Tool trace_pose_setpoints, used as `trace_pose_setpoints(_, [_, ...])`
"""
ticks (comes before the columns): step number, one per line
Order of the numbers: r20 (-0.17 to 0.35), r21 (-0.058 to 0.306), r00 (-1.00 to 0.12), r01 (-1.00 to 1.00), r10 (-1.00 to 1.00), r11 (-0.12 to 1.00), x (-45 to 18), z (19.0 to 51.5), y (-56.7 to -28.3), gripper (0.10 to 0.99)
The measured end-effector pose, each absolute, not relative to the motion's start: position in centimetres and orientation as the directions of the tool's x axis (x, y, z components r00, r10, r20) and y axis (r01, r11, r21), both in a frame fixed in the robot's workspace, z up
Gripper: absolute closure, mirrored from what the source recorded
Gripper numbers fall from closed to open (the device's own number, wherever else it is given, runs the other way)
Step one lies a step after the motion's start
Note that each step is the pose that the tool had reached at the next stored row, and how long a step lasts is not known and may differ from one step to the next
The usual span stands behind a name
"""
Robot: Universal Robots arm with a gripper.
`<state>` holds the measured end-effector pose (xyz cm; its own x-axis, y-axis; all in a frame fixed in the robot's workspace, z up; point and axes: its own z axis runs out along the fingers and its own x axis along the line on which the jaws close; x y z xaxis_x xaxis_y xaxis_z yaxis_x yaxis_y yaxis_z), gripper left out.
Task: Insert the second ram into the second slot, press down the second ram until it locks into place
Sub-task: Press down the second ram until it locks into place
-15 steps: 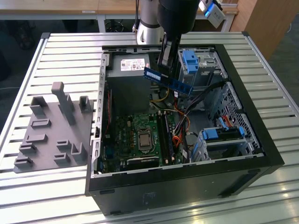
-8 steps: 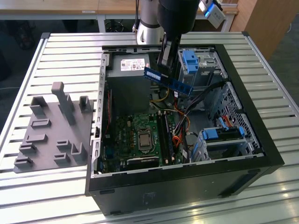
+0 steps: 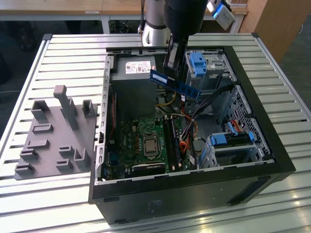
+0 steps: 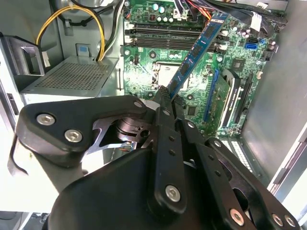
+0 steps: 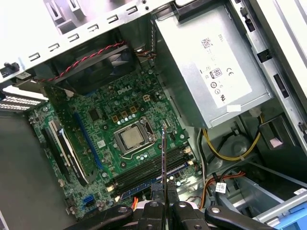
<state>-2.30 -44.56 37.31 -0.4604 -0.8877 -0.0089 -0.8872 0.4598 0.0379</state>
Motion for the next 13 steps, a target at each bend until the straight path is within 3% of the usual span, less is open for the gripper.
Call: trace_pose_setpoints(13, [-0.009,0.038,-0.481,-0.876,-0.877,0.480,-2.30,37.31,-44.56,0.949])
